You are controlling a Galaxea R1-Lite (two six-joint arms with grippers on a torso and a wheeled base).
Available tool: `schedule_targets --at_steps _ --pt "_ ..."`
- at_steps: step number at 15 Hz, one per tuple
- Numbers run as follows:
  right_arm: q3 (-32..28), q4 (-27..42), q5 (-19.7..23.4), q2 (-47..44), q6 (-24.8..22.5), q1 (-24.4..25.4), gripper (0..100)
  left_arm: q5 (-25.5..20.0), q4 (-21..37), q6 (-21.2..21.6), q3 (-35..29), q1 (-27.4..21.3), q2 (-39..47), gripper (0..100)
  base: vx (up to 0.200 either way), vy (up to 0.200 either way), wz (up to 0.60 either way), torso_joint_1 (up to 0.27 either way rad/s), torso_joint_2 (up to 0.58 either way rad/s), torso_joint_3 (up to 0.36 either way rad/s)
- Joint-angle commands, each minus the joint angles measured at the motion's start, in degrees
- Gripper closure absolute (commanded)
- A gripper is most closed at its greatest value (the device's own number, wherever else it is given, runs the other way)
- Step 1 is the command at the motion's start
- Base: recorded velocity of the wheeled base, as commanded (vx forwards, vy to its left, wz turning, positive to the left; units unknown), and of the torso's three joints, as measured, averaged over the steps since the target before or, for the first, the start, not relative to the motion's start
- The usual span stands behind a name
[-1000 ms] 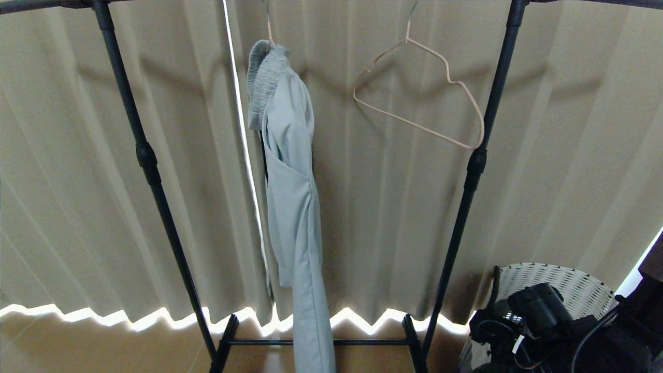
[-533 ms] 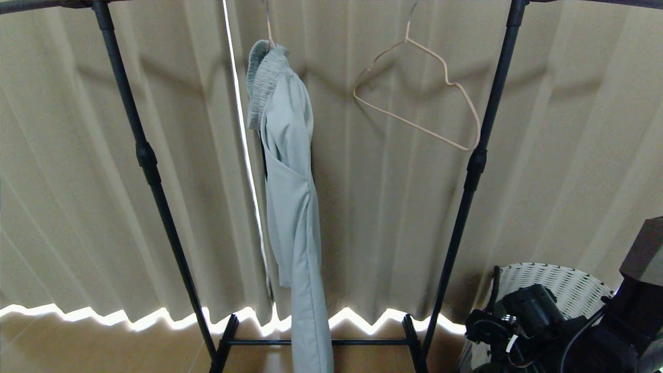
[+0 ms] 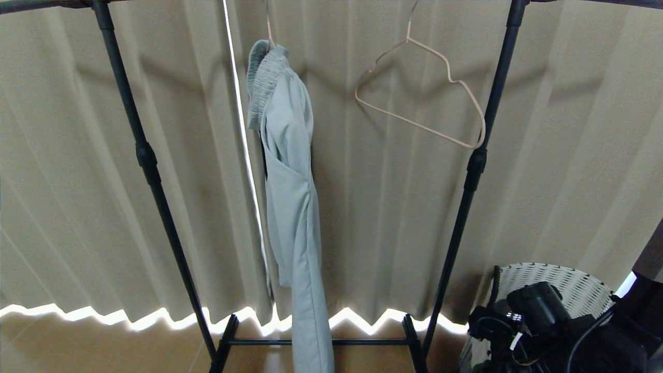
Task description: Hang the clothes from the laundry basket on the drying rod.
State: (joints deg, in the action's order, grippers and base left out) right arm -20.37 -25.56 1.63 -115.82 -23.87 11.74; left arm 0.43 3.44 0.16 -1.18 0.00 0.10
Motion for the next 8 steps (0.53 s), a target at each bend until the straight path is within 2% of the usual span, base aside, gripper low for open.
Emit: schedule_targets --at_steps 1,4,8 --pt "0.95 0.16 0.04 4.55 -0.04 -0.14 100 0.01 -0.01 0.02 -0.05 0.00 -0.01 0 0.000 0.000 0.00 0.000 0.00 0.000" --pt "3.14 0.78 0.12 22.04 0.05 -0.31 100 0.01 -0.01 0.02 -0.05 0.00 -0.01 0 0.000 0.000 0.00 0.000 0.00 0.000" --pt "1.03 8.07 0.21 44.19 1.19 -0.58 100 0.10 -0.01 0.02 -0.05 0.00 -0.01 0 0.000 0.000 0.00 0.000 0.00 0.000"
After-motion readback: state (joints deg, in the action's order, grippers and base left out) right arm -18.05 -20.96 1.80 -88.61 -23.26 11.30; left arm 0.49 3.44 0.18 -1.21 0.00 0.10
